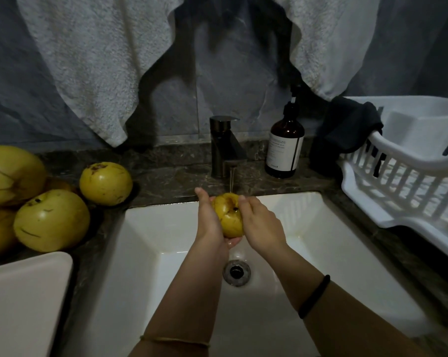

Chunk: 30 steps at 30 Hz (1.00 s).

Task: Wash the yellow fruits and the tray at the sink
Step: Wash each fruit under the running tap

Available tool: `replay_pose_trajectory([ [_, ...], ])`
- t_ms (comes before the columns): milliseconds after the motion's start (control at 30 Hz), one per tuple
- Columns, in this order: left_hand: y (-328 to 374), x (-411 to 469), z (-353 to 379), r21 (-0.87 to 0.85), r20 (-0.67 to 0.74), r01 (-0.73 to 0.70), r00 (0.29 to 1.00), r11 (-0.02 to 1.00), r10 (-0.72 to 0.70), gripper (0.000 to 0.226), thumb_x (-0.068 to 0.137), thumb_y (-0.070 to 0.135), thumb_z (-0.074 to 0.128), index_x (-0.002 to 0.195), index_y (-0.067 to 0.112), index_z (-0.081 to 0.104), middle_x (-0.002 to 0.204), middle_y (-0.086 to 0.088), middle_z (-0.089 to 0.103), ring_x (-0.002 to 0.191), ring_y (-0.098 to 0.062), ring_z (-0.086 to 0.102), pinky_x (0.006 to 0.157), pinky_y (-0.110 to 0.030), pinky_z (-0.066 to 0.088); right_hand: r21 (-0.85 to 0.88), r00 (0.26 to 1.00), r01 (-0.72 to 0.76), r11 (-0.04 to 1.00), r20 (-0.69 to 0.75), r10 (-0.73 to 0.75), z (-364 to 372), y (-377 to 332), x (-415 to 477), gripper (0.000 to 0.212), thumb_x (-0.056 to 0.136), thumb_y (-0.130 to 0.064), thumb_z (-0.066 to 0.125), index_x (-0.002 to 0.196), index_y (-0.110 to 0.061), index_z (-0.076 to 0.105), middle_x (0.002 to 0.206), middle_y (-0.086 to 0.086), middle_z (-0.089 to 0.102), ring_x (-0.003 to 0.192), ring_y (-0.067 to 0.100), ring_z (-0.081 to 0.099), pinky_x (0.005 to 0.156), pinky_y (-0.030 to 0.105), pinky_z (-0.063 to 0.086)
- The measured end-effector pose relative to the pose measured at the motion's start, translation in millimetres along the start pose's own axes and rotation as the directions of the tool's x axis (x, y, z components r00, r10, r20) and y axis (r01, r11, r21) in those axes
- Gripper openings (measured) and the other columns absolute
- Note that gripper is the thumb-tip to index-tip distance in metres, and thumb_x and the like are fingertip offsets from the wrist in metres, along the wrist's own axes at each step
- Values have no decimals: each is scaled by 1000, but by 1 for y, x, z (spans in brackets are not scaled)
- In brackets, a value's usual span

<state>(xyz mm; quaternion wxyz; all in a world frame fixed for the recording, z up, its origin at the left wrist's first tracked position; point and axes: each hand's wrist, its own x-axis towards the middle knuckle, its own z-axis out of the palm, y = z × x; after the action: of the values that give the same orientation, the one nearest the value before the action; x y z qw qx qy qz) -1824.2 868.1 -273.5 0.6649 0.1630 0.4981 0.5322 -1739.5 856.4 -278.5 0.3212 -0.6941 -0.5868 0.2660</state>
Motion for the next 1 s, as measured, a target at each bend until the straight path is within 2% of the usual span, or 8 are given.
replay_pose_trajectory([
  [133, 0, 0, -1, -8, 8, -10, 1000, 1000, 10, 64, 86, 75, 28, 120, 29, 56, 116, -12, 63, 104, -32, 62, 95, -54, 46, -15, 999, 36, 999, 10, -36, -1, -3, -4, 47, 103, -43, 18, 139, -24, 41, 132, 6, 55, 120, 27, 51, 93, 36, 34],
  [267, 0, 0, -1, -13, 14, -12, 1000, 1000, 12, 63, 85, 76, 29, 115, 28, 58, 115, -13, 64, 105, -33, 61, 97, -55, 45, 24, 999, -1, 1000, 42, 0, 0, -4, -2, 47, 100, -47, 27, 140, -24, 37, 130, 7, 55, 116, 27, 51, 97, 38, 36],
  [400, -1, 0, 0, 15, 16, -31, 999, 999, 31, 59, 86, 75, 28, 106, 29, 58, 112, -11, 65, 103, -31, 62, 97, -53, 46, 88, 997, -40, 995, 66, 34, 0, -2, 0, 46, 100, -43, 31, 141, -23, 36, 129, 8, 55, 115, 27, 51, 98, 39, 38],
  [567, -1, 2, 0, -2, 10, -10, 1000, 1000, 10, 65, 84, 77, 31, 118, 28, 57, 117, -13, 63, 105, -33, 61, 95, -54, 46, 83, 998, -25, 996, 67, 19, 3, -1, -1, 53, 96, -54, 36, 139, -23, 36, 128, 5, 56, 116, 26, 52, 101, 42, 39],
  [767, -1, 0, 0, -15, 24, -18, 1000, 1000, 18, 66, 85, 75, 29, 123, 27, 56, 116, -13, 64, 105, -32, 61, 96, -53, 46, 105, 997, -30, 994, 70, 23, 2, -2, 1, 46, 102, -41, 25, 144, -23, 31, 135, 8, 52, 119, 28, 50, 102, 39, 36],
  [900, 0, -3, 0, -35, 61, -17, 998, 999, 19, 69, 85, 75, 30, 128, 27, 53, 119, -14, 62, 106, -33, 62, 93, -53, 48, 119, 999, 28, 992, 37, -32, 5, -1, -1, 62, 95, -60, 31, 147, -29, 22, 142, 3, 46, 125, 26, 48, 106, 43, 36],
  [1000, 0, -3, 0, -17, 53, -28, 998, 999, 29, 69, 86, 75, 29, 129, 27, 53, 120, -13, 62, 106, -32, 61, 93, -52, 48, 88, 998, 45, 995, 45, -49, 6, 1, -1, 56, 96, -57, 27, 144, -28, 28, 137, 5, 51, 122, 26, 50, 104, 43, 37],
])
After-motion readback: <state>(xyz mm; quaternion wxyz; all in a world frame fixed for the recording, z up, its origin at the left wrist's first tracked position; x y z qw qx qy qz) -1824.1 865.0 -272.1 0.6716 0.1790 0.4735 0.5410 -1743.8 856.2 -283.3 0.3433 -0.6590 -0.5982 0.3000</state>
